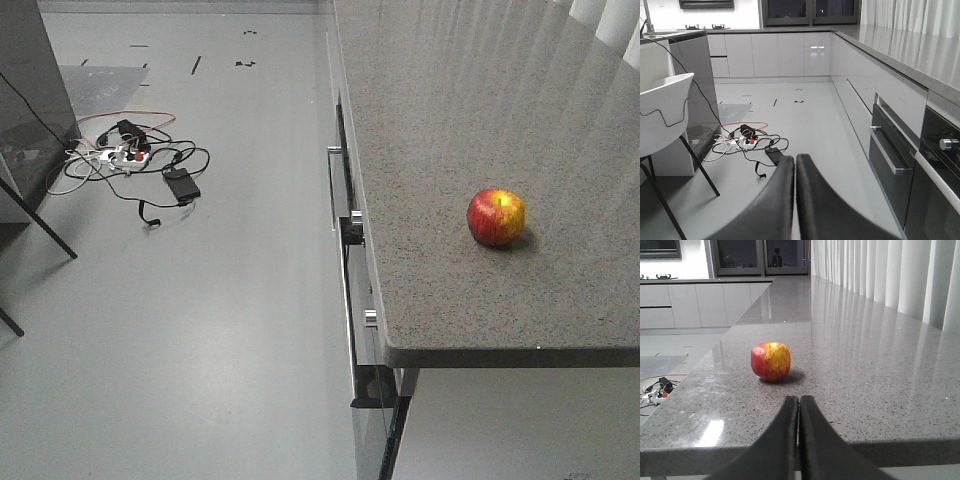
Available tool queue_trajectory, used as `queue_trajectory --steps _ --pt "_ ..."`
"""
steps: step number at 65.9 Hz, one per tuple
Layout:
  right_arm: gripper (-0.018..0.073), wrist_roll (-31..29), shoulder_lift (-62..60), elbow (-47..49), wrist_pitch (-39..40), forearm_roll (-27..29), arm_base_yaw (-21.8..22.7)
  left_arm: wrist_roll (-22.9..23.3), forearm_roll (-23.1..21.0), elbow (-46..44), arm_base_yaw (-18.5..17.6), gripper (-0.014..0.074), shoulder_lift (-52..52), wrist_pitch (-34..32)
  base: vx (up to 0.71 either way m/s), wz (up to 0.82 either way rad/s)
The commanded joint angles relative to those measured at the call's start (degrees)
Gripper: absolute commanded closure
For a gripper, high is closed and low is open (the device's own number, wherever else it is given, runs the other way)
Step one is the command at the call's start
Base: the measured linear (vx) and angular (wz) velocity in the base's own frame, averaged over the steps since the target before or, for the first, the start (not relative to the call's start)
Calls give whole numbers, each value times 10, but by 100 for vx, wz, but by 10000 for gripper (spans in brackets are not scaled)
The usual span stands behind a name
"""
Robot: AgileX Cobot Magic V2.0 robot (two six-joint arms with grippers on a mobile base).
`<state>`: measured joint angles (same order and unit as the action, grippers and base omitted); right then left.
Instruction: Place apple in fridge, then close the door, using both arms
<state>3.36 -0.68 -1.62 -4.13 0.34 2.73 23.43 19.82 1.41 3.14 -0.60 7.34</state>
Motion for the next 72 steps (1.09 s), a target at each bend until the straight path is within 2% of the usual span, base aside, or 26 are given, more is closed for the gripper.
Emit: queue_trajectory --steps 1,66,72 --pt "562 -4 -4 -2 45 -3 1 0 -3 -12 -3 603 -3 -42 0 0" --pt "562 1 -4 -2 51 -3 1 0 -3 -12 -3 603 -3 -42 0 0" --pt "562 10 -4 -2 68 21 1 0 -3 -12 -3 603 -3 -42 0 0"
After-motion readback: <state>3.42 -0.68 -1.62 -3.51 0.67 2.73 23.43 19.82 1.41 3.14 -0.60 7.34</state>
